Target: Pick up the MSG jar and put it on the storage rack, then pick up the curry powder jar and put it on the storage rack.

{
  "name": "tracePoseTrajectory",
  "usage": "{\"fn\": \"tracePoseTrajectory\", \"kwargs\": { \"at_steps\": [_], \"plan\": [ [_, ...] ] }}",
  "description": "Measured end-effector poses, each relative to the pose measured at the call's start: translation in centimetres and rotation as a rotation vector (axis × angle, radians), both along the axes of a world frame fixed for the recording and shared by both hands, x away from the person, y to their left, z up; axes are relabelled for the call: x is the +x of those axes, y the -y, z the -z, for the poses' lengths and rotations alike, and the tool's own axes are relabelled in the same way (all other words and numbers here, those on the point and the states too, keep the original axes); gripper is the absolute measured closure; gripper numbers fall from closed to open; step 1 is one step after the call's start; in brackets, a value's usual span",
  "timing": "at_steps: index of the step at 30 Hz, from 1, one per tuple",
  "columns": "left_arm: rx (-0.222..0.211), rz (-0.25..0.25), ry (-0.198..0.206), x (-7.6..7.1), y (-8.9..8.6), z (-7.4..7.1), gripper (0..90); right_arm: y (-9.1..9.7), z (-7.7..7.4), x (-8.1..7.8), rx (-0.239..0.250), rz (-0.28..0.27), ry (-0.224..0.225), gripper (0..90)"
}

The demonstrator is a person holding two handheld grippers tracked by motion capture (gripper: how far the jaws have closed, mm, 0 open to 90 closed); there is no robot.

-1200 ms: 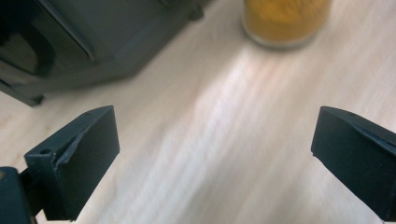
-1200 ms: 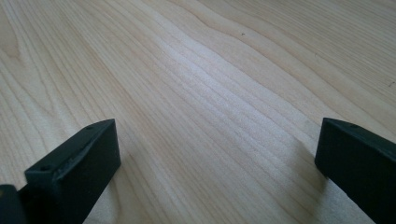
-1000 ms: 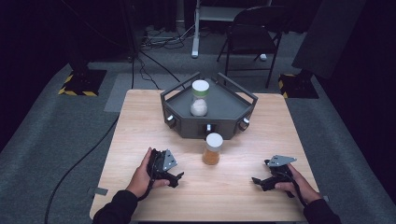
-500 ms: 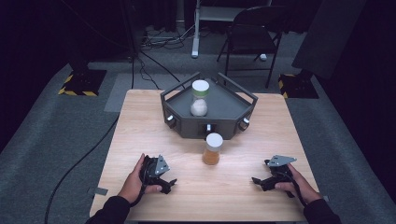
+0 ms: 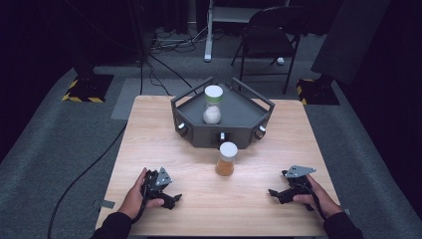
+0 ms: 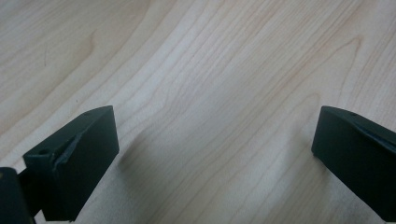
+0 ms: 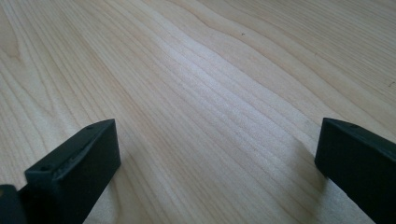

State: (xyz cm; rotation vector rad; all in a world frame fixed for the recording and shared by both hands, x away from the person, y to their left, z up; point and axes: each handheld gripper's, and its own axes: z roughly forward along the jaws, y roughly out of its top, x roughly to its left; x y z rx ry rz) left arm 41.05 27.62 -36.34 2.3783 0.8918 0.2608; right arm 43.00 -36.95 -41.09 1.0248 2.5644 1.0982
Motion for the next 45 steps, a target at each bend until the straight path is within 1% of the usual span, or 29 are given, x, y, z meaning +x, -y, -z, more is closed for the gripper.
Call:
{"fn": "tracePoseTrajectory", "kwargs": {
  "at_steps": [1,2,4,28,45],
  "plan": [
    [-0.015,-0.003,-0.013,0.16,-0.36,0.14,0.5,0.00,0.00,0.00,0.000,0.000,0.000,0.0],
    [-0.026,-0.005,-0.008,0.09,-0.63,0.33,0.3,0.01,0.00,0.01,0.000,-0.001,0.000,0.0],
    [-0.028,-0.005,-0.006,0.10,-0.85,0.38,0.3,0.05,0.01,0.04,0.000,-0.003,0.000,0.0],
    [-0.029,0.001,-0.006,0.16,-0.96,0.39,0.3,0.04,0.00,0.00,0.000,0.000,-0.001,0.0],
    [-0.027,-0.008,-0.005,-0.07,-1.00,0.37,0.3,0.08,0.01,0.12,0.000,-0.006,0.000,0.0]
  ]
}}
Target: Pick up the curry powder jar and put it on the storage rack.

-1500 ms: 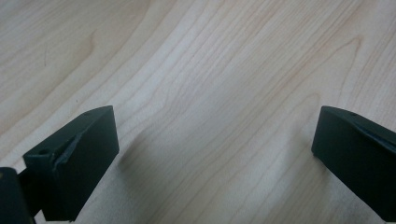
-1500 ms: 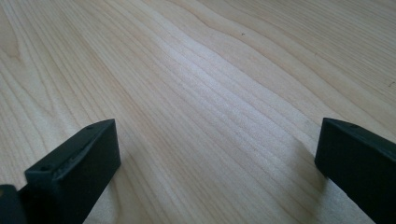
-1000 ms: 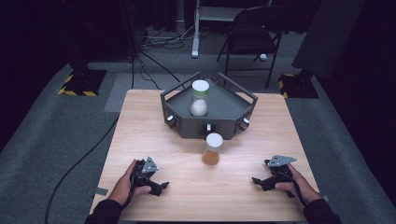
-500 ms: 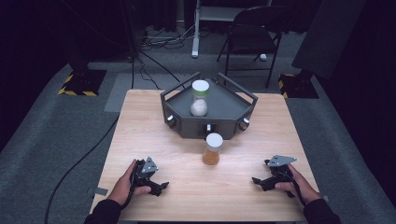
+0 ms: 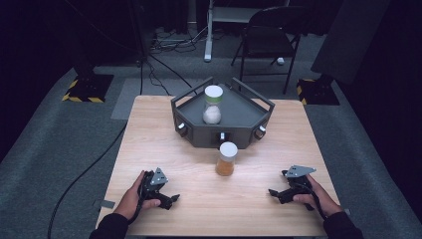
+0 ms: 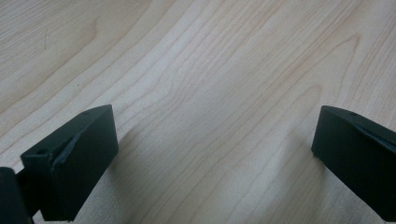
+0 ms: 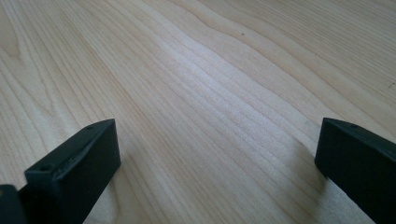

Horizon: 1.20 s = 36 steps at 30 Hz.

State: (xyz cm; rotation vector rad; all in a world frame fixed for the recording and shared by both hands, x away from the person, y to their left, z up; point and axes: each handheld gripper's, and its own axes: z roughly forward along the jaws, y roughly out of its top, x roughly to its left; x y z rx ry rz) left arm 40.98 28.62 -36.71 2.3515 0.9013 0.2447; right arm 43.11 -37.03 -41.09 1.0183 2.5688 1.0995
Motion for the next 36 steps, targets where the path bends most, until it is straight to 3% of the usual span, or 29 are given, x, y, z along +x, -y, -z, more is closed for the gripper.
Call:
{"fn": "tracePoseTrajectory", "kwargs": {
  "at_steps": [8,11,15,19,22,30,36],
  "plan": [
    [-0.001,0.000,-0.001,0.0,0.0,0.0,0.3,-0.1,0.0,-0.1,-0.003,0.001,0.008,0.1],
    [-0.001,0.002,-0.001,0.1,0.0,0.0,0.3,-0.1,0.0,-0.6,-0.007,0.002,0.038,1.9],
    [-0.002,0.003,-0.001,0.1,0.0,0.0,0.3,0.5,0.0,-0.9,0.053,0.032,0.048,1.9],
    [-0.002,0.004,-0.001,0.1,0.0,0.0,0.3,0.5,-0.4,-1.1,0.044,0.031,0.066,1.9],
    [-0.002,0.007,0.000,0.1,-0.1,0.0,0.3,0.9,-0.4,-1.1,0.067,0.036,0.068,1.9],
    [-0.002,0.008,-0.001,0.2,0.0,0.0,0.3,0.1,-1.1,-1.4,0.026,0.039,0.095,1.9],
    [-0.001,0.007,-0.003,0.2,0.0,0.0,0.3,0.3,-1.5,-1.8,0.067,0.080,0.113,1.9]
  ]
}}
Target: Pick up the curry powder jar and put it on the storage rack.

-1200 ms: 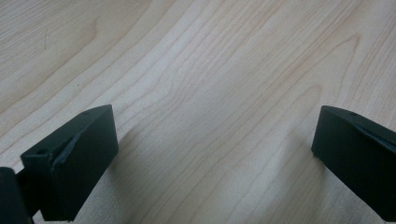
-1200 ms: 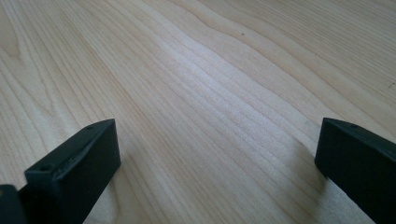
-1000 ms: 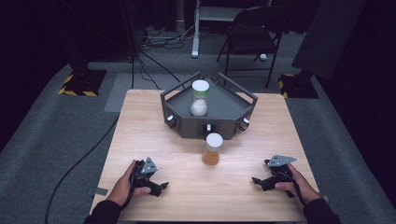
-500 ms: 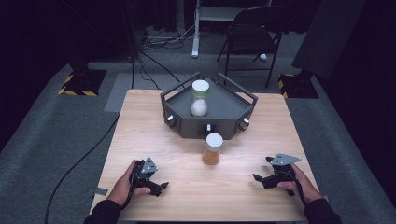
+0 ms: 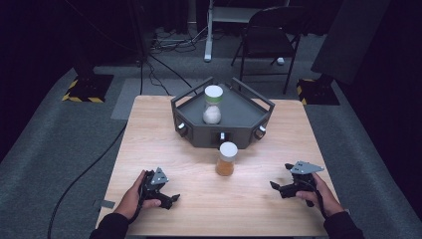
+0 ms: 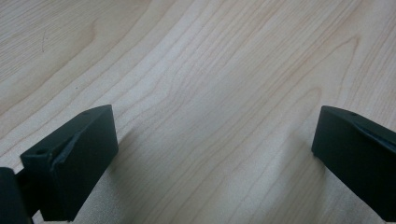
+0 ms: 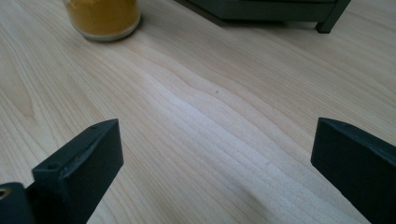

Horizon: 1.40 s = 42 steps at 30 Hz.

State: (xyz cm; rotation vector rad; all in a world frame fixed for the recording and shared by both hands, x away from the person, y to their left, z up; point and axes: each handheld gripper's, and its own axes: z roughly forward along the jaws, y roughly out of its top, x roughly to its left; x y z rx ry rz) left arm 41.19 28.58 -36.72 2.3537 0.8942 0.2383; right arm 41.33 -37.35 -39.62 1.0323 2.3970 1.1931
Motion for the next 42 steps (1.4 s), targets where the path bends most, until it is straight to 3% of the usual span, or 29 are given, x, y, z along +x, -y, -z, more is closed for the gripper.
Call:
{"fn": "tracePoseTrajectory", "kwargs": {
  "at_steps": [11,23,42],
  "plan": [
    [0.000,0.000,0.000,0.0,0.0,0.0,0.3,-1.0,-0.8,-0.5,0.026,0.014,0.058,1.9],
    [0.000,0.000,0.000,0.0,0.0,0.0,0.3,-2.0,-1.6,-0.6,0.031,0.034,0.092,1.9],
    [0.000,0.000,0.000,0.0,0.0,0.0,0.3,-5.1,-2.4,0.8,0.041,-0.018,0.083,1.9]
  ]
}}
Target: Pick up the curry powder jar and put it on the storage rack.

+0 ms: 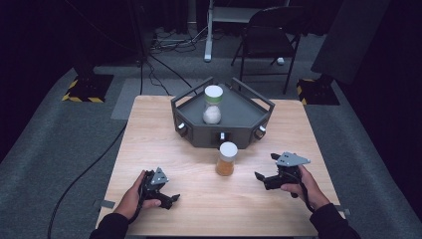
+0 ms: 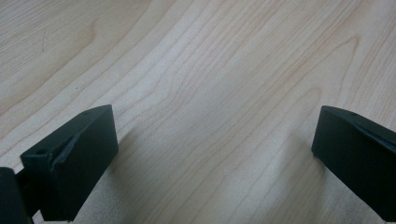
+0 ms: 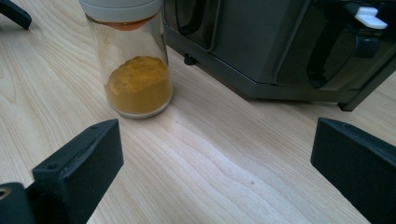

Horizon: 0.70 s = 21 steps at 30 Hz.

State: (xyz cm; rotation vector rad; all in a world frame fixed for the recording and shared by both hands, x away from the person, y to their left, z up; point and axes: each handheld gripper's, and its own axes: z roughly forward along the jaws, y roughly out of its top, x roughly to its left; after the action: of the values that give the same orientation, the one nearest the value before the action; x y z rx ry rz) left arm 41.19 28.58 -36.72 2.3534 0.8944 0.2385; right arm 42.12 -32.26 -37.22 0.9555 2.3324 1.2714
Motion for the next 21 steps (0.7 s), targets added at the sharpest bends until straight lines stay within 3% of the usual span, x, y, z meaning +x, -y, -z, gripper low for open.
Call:
{"fn": "tracePoseTrajectory", "kwargs": {
  "at_steps": [21],
  "plan": [
    [0.000,0.000,0.000,0.0,0.0,0.0,0.3,-4.0,0.2,1.3,-0.018,-0.074,-0.001,2.1]
  ]
}}
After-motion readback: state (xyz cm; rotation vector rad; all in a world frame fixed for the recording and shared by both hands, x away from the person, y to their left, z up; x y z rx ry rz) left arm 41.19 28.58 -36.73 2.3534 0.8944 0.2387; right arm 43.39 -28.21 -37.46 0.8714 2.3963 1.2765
